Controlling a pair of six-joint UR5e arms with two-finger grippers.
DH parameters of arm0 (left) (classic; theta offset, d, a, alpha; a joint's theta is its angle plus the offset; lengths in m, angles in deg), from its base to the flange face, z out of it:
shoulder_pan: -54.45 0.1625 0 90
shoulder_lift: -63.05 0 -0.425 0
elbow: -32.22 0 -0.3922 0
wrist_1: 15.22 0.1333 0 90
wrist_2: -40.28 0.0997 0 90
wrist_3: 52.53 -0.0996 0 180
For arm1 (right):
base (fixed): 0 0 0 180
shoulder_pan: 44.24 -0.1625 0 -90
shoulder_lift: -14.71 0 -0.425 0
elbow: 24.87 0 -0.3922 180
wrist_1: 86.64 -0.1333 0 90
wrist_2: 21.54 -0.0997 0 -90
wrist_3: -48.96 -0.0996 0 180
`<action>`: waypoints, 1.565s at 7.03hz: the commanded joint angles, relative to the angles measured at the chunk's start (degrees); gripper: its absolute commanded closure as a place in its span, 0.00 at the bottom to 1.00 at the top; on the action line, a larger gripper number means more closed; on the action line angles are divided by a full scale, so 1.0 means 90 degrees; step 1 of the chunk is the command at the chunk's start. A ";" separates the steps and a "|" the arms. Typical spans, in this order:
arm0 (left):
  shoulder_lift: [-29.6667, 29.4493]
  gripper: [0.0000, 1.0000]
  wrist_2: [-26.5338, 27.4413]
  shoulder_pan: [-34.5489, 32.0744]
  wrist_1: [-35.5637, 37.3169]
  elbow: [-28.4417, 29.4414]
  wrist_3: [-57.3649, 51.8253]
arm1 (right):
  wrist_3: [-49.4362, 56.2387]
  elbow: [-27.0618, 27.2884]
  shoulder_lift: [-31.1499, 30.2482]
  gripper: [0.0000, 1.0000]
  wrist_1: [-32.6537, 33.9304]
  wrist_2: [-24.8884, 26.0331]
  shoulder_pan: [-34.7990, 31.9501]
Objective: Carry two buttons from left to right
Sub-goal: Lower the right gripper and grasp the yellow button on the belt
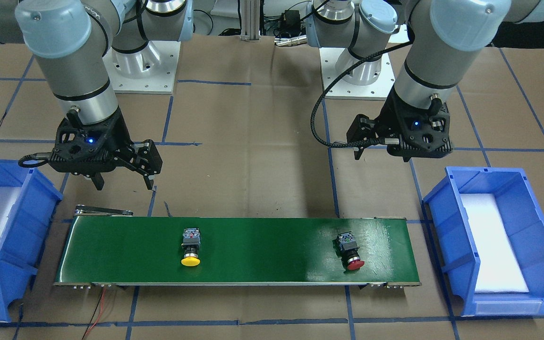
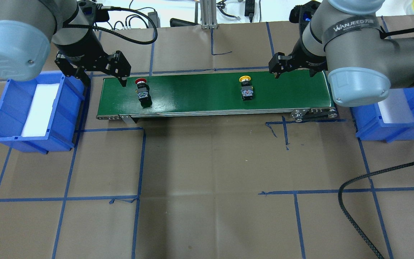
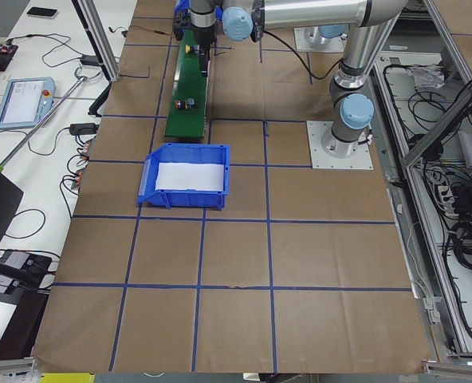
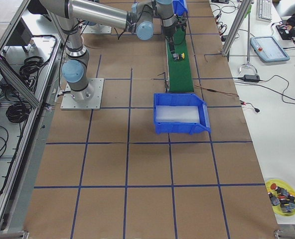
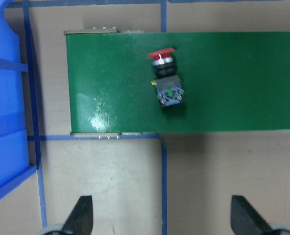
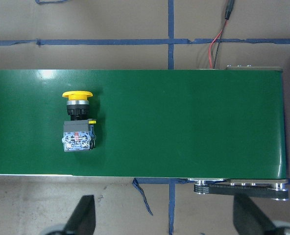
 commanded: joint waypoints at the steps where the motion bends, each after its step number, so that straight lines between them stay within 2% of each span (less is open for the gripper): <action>1: 0.0748 0.00 -0.0037 0.0159 -0.0018 -0.0520 -0.0259 | 0.0018 -0.0041 0.0262 0.00 0.0364 -0.0046 0.0000; 2: 0.0828 0.00 -0.0017 0.0150 0.0021 -0.0590 -0.0248 | 0.0009 -0.0012 0.0379 0.00 0.0802 -0.0046 0.0000; 3: 0.0809 0.00 0.0031 0.0140 0.0041 -0.0590 -0.0229 | 0.0018 0.0017 0.0592 0.00 0.0845 0.0031 0.0000; 5: 0.0828 0.00 0.0041 0.0140 0.0051 -0.0590 -0.0229 | -0.0001 -0.0080 0.1119 0.00 0.0856 0.0051 0.0019; 7: 0.0848 0.00 0.0022 0.0131 0.0041 -0.0590 -0.0238 | 0.0038 -0.0663 0.1618 0.00 0.0778 0.0022 0.0020; 11: 0.0809 0.00 0.0041 0.0131 0.0050 -0.0600 -0.0239 | 0.0019 -0.0677 0.1961 0.00 0.0777 -0.0046 0.0020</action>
